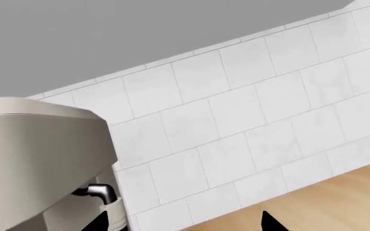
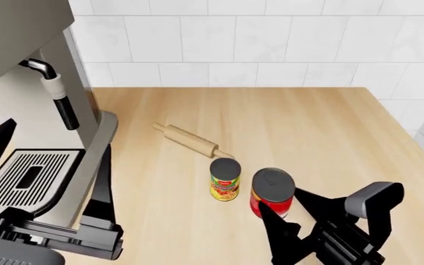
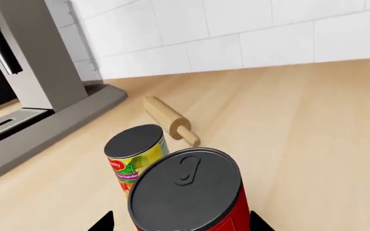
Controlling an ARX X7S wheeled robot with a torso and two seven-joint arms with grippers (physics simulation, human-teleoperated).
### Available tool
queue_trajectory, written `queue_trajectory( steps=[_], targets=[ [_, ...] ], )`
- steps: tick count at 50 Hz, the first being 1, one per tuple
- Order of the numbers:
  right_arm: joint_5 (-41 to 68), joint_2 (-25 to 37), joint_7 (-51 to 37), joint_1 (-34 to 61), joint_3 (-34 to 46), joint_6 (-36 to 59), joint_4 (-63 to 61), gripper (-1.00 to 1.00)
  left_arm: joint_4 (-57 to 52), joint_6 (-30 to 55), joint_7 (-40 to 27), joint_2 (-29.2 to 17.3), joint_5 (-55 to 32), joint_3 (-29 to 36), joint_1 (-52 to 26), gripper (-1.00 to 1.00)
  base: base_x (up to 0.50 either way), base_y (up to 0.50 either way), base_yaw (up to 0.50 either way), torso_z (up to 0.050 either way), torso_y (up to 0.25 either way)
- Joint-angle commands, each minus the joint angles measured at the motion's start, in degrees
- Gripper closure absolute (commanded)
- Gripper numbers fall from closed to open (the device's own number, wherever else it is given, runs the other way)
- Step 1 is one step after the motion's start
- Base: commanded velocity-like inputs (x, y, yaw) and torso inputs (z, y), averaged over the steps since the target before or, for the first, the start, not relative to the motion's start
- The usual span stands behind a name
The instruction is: Pick the cans from the counter and place them in their designated side in the cabinet.
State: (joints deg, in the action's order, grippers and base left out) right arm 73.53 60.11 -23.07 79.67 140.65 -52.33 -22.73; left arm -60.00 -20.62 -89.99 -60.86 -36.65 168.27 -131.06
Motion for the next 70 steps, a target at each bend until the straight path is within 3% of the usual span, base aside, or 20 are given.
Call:
queue_trajectory(
  steps=[1, 16, 17, 38, 46, 54, 63, 70],
  targets=[
    [2.12, -1.04, 0.86, 1.36, -1.7, 1.88, -0.02, -1.0, 0.0, -0.18, 0.0, -0.4, 0.66, 0.66, 0.01, -1.0, 0.0, 0.0, 0.0, 0.0, 0.0],
    [4.33, -2.91, 1.43, 0.56, -3.41, 2.74, 1.39, -1.0, 0.0, -1.85, 0.0, -0.46, 1.63, 4.86, -3.58, -1.0, 0.0, 0.0, 0.0, 0.0, 0.0],
    [4.35, -2.92, 1.47, 0.45, -3.5, 2.71, 1.43, 1.0, 0.0, -1.86, 0.0, -0.54, 1.74, 4.97, -3.61, -1.0, 0.0, 0.0, 0.0, 0.0, 0.0],
    [0.18, 0.69, -2.22, -0.05, -6.28, 1.19, -1.31, 1.0, 0.0, -1.83, 0.0, -0.86, 2.14, 5.01, -3.32, -1.0, 0.0, 0.0, 0.0, 0.0, 0.0],
    [-10.65, 8.99, -12.67, 5.55, -8.55, 4.75, -10.61, 1.0, 0.0, -1.43, 0.0, -1.15, 2.43, 4.18, -2.12, -1.0, 0.0, 0.0, 0.0, 0.0, 0.0],
    [-14.82, 18.16, -20.32, 14.74, -12.8, 11.82, -21.49, 1.0, 0.0, -1.91, 0.0, -1.48, 3.54, 5.29, -2.21, -1.0, 0.0, 0.0, 0.0, 0.0, 0.0],
    [-0.59, 26.91, -21.27, 32.99, -25.47, 27.52, -31.19, 1.0, 0.0, -1.17, 0.0, -1.75, 4.28, 3.21, 0.82, -1.0, 0.0, 0.0, 0.0, 0.0, 0.001],
    [15.15, 24.56, -26.4, 49.16, -39.81, 42.18, -29.54, 1.0, 0.0, -0.02, 0.0, -1.07, 3.02, -0.96, 4.01, -1.0, 0.0, 0.0, 0.0, 0.0, 0.0]
  ],
)
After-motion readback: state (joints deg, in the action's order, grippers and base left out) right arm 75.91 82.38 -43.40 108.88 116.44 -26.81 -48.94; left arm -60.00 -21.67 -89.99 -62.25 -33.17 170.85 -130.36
